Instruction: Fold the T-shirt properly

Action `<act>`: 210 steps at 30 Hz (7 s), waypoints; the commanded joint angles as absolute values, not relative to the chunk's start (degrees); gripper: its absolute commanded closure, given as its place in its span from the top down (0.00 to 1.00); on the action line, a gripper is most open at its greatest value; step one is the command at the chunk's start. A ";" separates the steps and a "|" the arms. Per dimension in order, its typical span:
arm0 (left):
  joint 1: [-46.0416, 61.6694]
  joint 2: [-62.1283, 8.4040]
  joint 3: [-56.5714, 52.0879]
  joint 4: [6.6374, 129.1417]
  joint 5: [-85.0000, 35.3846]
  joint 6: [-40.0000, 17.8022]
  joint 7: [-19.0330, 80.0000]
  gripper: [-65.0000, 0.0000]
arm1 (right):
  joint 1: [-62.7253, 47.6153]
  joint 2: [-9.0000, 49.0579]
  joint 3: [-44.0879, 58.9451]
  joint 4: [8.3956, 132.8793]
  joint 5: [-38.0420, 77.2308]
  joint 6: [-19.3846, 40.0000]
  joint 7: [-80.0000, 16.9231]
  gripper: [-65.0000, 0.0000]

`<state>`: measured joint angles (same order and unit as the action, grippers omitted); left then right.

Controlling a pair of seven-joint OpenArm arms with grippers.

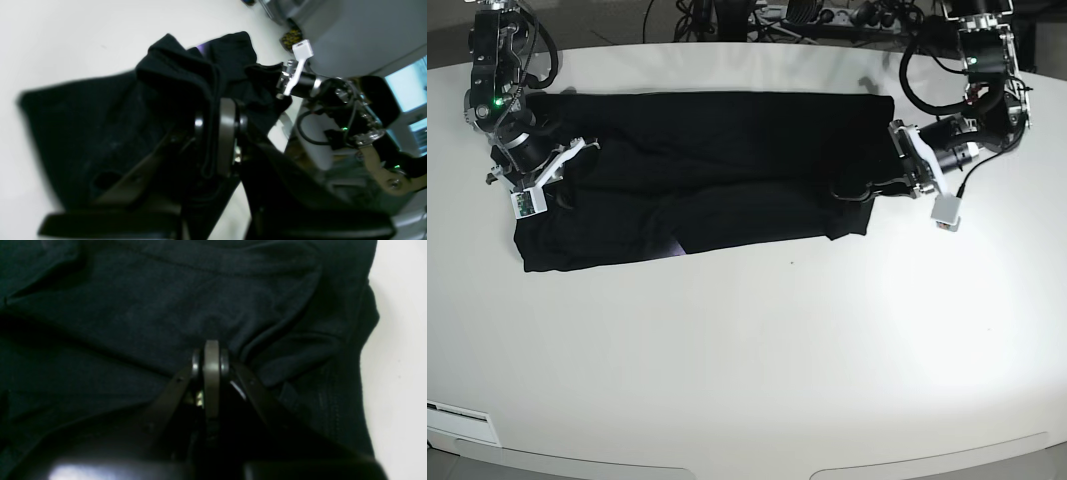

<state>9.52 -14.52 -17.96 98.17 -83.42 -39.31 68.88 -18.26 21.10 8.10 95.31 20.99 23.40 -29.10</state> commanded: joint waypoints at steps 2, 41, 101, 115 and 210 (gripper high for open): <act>8.69 -13.78 -15.49 97.93 -84.05 -40.00 65.87 0.00 | -19.05 21.76 8.29 94.87 18.13 22.52 -35.27 0.00; 6.76 -5.54 -2.79 96.27 -70.50 -40.00 55.00 0.38 | -19.07 21.76 8.29 94.87 18.15 23.59 -36.40 0.00; 7.11 -17.89 5.23 93.21 -15.68 -18.00 46.57 0.00 | -3.60 23.94 33.10 83.61 51.90 23.81 -57.76 0.49; 6.96 -18.41 5.23 93.25 -17.04 -18.44 46.54 0.00 | -0.95 23.83 27.79 69.38 68.79 30.61 -69.45 0.49; 11.88 -24.75 -7.53 102.63 -31.59 -21.02 41.98 0.00 | 2.37 9.56 11.35 105.08 49.52 25.17 -64.29 0.00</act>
